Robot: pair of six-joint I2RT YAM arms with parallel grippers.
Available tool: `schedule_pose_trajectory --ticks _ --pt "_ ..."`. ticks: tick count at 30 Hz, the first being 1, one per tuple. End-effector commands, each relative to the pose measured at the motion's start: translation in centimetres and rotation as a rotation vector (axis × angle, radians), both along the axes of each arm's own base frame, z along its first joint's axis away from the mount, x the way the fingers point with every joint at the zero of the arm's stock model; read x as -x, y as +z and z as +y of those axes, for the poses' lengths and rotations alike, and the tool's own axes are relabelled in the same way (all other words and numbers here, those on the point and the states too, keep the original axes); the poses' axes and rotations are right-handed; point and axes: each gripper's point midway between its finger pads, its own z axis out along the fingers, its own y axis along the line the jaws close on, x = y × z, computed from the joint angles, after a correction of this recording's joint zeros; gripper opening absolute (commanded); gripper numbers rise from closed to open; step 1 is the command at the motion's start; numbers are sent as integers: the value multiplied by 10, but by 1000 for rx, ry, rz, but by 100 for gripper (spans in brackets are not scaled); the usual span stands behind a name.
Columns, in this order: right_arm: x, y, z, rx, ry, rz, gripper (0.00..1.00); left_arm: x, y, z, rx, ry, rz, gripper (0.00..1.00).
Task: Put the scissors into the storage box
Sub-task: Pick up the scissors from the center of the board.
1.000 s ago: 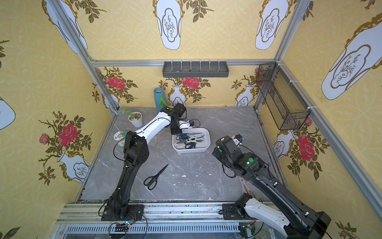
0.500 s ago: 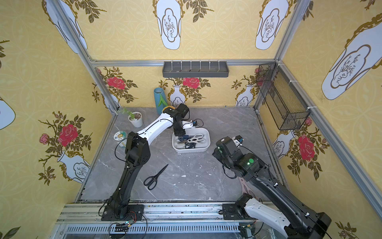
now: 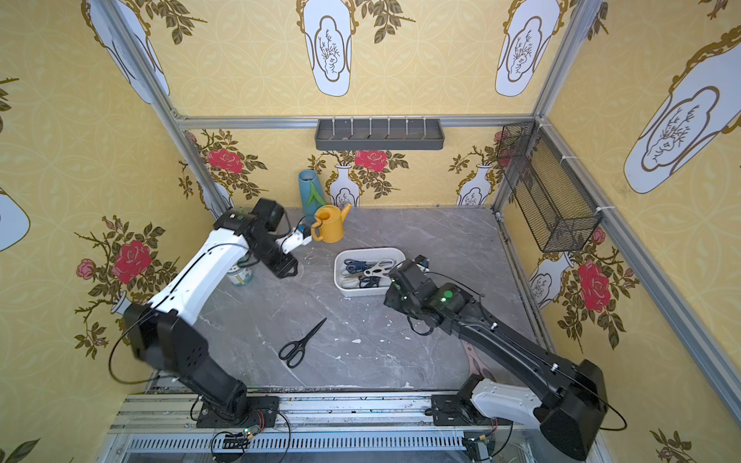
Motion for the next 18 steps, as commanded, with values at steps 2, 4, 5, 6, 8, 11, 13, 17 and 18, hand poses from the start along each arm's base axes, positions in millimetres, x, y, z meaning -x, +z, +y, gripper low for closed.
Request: schedule_pose_trajectory --ticks 2,4,5,6,8,11,13,17,18 --pt "-7 1 65 24 227 -116 57 78 -31 10 53 66 138 49" --pt "-7 -8 83 -6 242 -110 57 95 -52 12 53 76 174 47" --pt "-7 -11 87 -22 234 -111 57 99 -61 12 53 73 191 46" --pt "-8 -13 91 -43 215 -115 57 102 -72 12 50 64 196 44" --pt "-10 -13 91 -86 165 -128 57 104 -92 11 31 29 181 43" --pt "-12 -7 80 -132 84 -152 57 106 -118 6 11 -28 181 40" --pt "-12 -2 70 -151 37 -170 57 106 -133 4 -1 -49 189 39" --pt "-6 9 46 -170 -47 -198 57 101 -158 3 -37 -93 177 37" --pt "-5 13 40 -174 -61 -205 57 98 -163 3 -48 -102 169 36"
